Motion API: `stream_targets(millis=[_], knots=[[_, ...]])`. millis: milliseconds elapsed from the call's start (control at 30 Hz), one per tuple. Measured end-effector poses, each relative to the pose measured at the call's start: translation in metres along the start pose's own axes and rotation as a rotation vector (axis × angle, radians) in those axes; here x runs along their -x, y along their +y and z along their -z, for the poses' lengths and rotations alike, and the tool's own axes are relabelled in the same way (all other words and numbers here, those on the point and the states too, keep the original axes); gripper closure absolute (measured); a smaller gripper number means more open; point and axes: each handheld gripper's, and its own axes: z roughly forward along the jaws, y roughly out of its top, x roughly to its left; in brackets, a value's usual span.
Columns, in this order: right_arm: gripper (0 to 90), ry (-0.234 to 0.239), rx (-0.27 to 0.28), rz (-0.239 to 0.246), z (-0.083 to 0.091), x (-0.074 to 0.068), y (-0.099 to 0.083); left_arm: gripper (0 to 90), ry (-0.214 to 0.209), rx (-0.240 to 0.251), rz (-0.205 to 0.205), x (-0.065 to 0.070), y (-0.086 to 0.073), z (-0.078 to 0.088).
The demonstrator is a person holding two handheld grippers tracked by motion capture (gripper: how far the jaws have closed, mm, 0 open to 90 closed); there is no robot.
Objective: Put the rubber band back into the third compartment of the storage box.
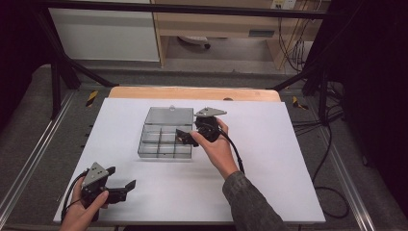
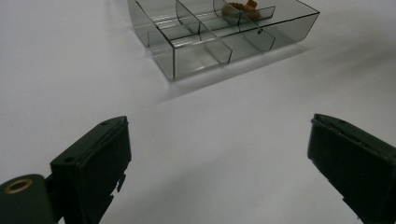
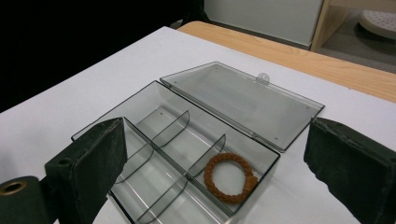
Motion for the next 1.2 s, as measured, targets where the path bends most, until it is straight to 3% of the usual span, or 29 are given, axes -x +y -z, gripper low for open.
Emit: stream_targets(millis=[400, 700, 900, 1200], knots=[[7.1, -0.059, 0.038, -0.005, 0.039, 0.017, -0.001, 6.2, 0.001, 0.004, 0.003, 0.000, 0.000, 0.000], [4.5, -0.126, 0.153, -0.007, 0.078, 0.038, -0.006, 6.2, 0.002, 0.002, 0.001, 0.000, 0.000, 0.000], [2.9, -0.146, 0.209, -0.021, 0.098, 0.051, -0.014, 6.2, 0.018, 0.015, 0.006, -0.002, 0.000, 0.001], [3.0, -0.186, 0.224, -0.042, 0.126, 0.069, -0.031, 6.2, 0.040, 0.005, 0.019, -0.004, -0.002, 0.000]])
